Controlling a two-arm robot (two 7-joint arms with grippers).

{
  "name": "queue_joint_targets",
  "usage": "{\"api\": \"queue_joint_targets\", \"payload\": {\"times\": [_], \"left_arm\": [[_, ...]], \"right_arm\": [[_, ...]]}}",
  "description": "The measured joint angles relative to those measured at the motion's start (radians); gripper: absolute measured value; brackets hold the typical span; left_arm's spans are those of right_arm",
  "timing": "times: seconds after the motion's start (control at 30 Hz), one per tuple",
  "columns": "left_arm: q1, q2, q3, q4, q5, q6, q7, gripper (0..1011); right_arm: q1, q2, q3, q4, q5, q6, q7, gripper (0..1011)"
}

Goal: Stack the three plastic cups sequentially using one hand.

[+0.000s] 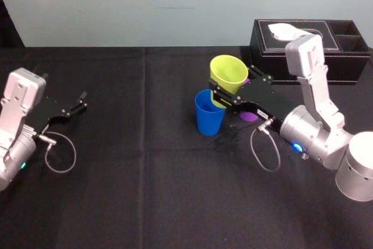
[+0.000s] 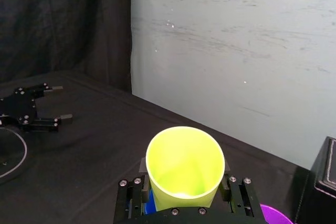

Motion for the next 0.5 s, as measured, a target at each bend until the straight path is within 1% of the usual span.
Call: {"api": "queue_joint_targets", "payload": {"times": [0.3,0.5], "left_arm": [[0.0,0.0,0.0,0.0,0.0,0.0,0.0,1011],[0.0,0.0,0.0,0.0,0.0,0.0,0.0,1011]], "right_arm": [[0.048,-0.015,-0.023,0.045,0.002,0.012,0.01,736],[0.064,-0.022,-0.036,0.07,0.004,0.013,0.015,735]]}}
